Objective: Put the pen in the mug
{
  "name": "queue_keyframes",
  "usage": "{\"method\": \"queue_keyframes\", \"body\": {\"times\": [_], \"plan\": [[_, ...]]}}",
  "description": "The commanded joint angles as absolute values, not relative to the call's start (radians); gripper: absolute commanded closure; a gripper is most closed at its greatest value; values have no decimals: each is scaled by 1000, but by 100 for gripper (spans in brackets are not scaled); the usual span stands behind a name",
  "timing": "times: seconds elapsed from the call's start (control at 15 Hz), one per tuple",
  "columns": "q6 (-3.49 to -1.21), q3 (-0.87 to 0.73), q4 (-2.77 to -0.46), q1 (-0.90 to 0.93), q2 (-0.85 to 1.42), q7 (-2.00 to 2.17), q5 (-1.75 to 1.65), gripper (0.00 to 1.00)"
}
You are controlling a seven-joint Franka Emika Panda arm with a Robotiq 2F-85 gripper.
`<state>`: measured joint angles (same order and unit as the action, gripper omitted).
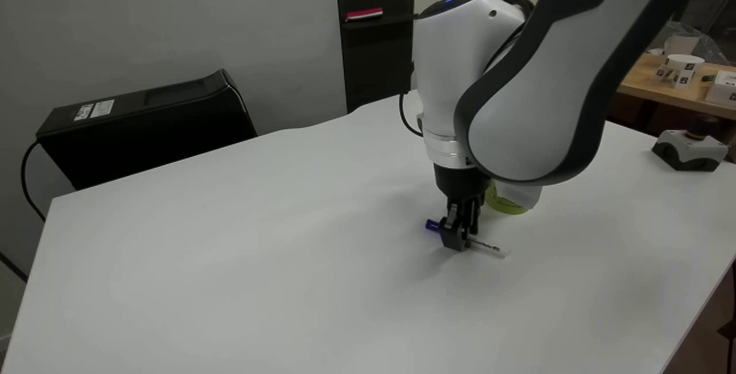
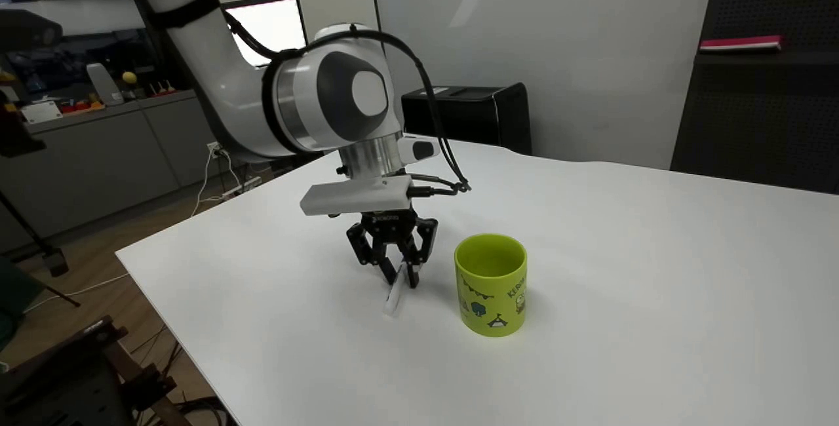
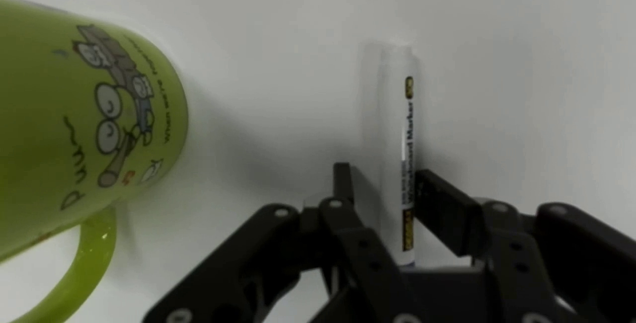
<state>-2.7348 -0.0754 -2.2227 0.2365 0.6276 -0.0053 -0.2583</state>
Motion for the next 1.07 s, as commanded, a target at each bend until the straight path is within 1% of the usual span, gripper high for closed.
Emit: {"method": "queue_keyframes", "body": {"times": [0.0, 0.07, 0.2, 1.0], "plan": [[-2713, -82, -2187, 236, 661, 27, -266, 94], [-2706, -82, -2183, 232, 662, 26, -263, 99], [-2682, -66, -2175, 215, 661, 10, -249, 95], [-2536, -67, -2130, 183, 577, 8, -257, 95]]}}
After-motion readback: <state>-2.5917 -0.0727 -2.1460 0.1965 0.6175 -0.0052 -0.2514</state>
